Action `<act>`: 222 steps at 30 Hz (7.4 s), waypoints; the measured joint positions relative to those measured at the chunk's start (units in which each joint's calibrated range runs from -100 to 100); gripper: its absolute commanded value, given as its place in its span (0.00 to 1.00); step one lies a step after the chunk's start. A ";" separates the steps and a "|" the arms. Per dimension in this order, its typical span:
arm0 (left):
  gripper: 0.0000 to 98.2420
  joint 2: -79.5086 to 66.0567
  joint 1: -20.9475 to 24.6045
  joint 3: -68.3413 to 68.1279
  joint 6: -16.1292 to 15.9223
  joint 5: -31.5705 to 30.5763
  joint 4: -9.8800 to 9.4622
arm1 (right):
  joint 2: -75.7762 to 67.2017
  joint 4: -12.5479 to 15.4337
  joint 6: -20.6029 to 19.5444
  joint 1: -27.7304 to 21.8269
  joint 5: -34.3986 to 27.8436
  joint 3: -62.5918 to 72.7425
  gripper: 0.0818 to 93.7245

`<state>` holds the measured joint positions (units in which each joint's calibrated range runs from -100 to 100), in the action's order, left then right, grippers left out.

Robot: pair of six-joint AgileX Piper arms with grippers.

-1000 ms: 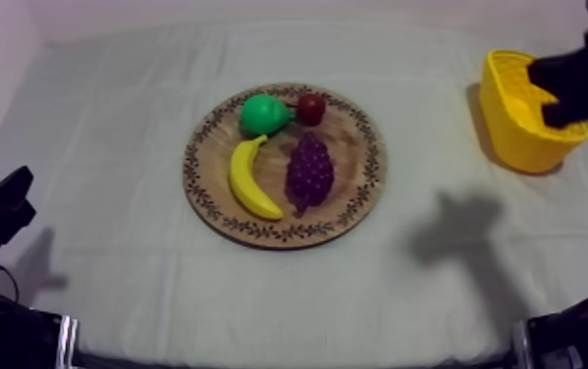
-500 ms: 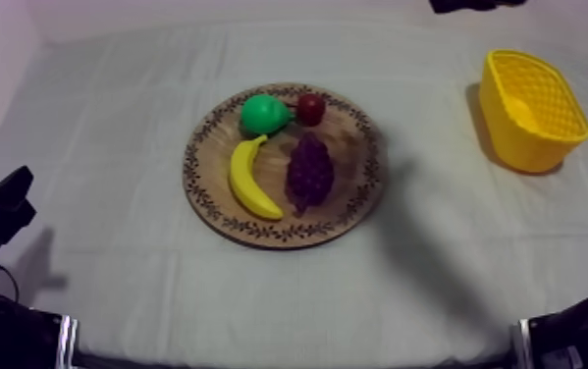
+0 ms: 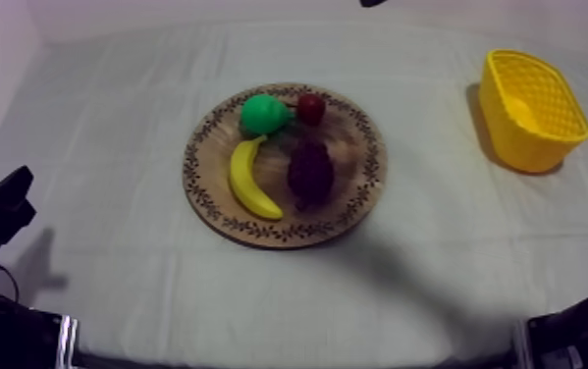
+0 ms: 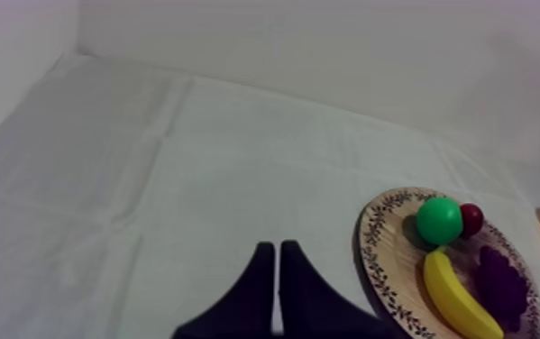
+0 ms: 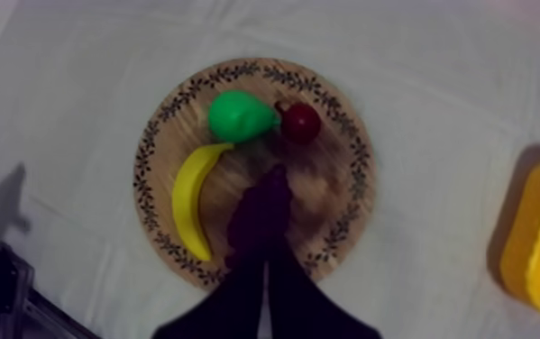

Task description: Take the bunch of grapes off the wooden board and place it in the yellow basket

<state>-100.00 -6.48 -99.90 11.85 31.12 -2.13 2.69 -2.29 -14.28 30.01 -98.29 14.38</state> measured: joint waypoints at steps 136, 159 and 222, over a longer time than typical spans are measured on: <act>0.00 0.00 0.00 0.00 0.00 0.00 0.00 | 4.27 -0.76 10.24 -17.52 19.93 -11.57 0.38; 0.00 0.00 0.00 0.00 0.00 0.00 0.00 | 8.65 -2.11 17.66 -33.18 20.44 -5.15 0.37; 0.00 0.00 0.00 0.00 0.00 0.00 0.00 | -17.00 3.09 23.43 -37.77 46.03 -50.26 0.74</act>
<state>-100.00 -6.48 -99.90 11.85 31.12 -2.13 -14.31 0.80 9.15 -7.77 -52.26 -35.88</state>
